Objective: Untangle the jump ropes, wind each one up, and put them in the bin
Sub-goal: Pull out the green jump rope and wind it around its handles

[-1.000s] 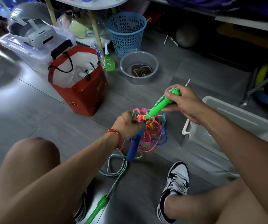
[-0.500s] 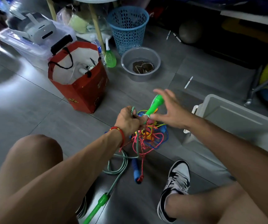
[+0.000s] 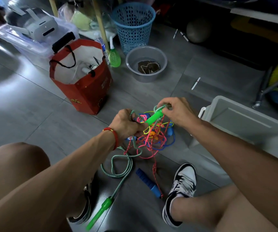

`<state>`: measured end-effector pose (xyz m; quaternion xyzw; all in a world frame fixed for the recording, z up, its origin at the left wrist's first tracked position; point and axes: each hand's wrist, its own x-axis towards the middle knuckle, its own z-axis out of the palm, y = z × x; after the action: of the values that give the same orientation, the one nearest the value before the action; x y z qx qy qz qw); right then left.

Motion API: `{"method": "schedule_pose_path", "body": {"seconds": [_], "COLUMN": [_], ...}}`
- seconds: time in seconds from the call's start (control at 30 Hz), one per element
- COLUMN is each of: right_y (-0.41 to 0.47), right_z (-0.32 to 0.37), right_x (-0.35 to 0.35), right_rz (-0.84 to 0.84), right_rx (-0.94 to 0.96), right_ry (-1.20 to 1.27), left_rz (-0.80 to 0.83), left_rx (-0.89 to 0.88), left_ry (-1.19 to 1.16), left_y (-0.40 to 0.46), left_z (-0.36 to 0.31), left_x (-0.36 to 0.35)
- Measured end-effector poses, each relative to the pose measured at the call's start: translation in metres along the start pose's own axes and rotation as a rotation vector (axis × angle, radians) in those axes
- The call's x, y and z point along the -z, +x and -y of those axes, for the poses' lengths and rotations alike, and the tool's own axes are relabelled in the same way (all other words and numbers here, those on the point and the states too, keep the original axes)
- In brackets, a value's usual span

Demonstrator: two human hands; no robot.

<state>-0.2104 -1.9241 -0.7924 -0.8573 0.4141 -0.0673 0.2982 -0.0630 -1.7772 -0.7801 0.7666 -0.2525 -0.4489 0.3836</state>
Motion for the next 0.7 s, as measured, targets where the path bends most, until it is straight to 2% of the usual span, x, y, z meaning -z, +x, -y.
{"method": "schedule_pose_path", "body": {"seconds": [0.13, 0.27, 0.4, 0.5, 0.57, 0.63, 0.7], "right_y": [0.004, 0.008, 0.014, 0.012, 0.009, 0.006, 0.003], "right_z": [-0.003, 0.004, 0.006, 0.009, 0.012, 0.015, 0.016], "right_x": [-0.005, -0.009, -0.006, -0.001, -0.003, -0.01, -0.016], "right_rz": [0.168, 0.261, 0.21, 0.165, 0.149, 0.2, 0.25], "right_rx": [0.061, 0.116, 0.134, 0.12, 0.102, 0.11, 0.126], "right_ry": [-0.077, -0.199, -0.125, -0.004, 0.138, 0.239, 0.253], "left_rz": [-0.002, -0.066, -0.154, -0.117, -0.055, -0.02, -0.081], "left_rx": [0.016, -0.072, -0.186, -0.252, -0.228, -0.236, -0.266], "left_ry": [0.018, 0.24, 0.416, 0.453, 0.43, 0.359, 0.406], "left_y": [-0.002, -0.003, -0.006, -0.005, -0.004, -0.003, -0.004], "left_z": [0.005, 0.007, 0.016, 0.028, 0.029, 0.031, 0.031], "left_x": [0.01, 0.021, 0.03, 0.035, 0.035, 0.031, 0.026]}}
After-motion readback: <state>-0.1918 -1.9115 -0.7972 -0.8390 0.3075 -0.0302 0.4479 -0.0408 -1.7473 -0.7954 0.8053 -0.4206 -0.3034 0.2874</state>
